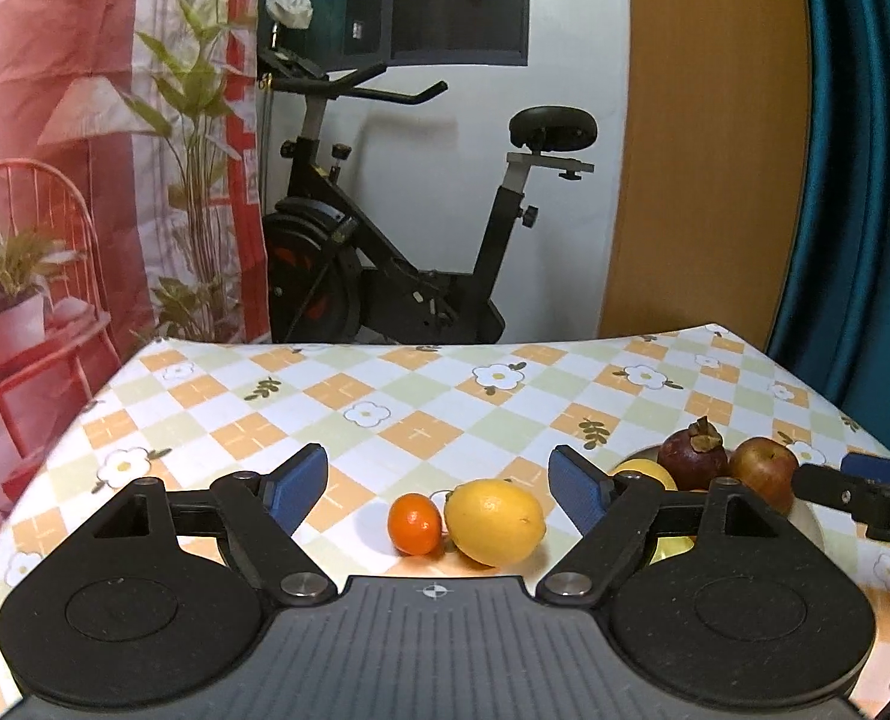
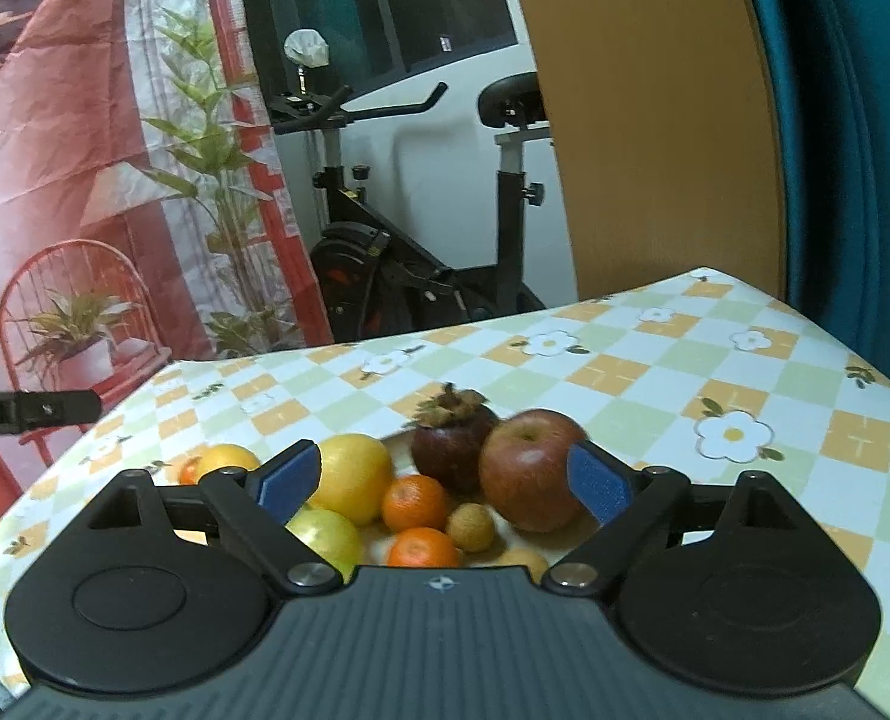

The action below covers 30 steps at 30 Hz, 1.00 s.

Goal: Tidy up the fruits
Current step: 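Move the left tool away from the plate toward the loose yellow lemon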

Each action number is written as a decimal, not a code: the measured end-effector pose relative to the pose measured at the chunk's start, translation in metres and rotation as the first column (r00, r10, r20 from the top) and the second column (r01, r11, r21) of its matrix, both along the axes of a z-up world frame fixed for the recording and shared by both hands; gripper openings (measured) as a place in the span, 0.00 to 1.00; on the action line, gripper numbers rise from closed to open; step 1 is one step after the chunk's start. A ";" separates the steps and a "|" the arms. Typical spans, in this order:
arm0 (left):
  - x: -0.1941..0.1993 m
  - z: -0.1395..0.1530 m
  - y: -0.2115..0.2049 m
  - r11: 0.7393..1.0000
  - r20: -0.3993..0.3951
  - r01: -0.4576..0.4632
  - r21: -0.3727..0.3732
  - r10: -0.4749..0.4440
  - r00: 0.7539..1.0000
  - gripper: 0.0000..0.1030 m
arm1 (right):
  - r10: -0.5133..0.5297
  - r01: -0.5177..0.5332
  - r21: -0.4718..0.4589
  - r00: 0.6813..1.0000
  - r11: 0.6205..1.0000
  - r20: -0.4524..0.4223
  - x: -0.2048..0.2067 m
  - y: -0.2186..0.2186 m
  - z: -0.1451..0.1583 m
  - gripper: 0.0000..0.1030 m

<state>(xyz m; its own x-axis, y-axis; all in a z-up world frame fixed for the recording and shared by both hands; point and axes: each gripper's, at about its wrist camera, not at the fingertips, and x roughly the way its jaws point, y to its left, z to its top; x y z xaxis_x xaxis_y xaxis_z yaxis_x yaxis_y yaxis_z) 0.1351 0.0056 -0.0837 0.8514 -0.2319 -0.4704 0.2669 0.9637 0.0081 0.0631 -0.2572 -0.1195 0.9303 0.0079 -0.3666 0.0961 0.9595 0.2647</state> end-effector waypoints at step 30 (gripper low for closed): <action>0.009 -0.003 0.025 0.996 -0.062 -0.054 -0.075 0.049 0.997 0.86 | 0.150 -0.159 -0.079 0.982 0.984 -0.115 0.025 0.042 0.002 0.91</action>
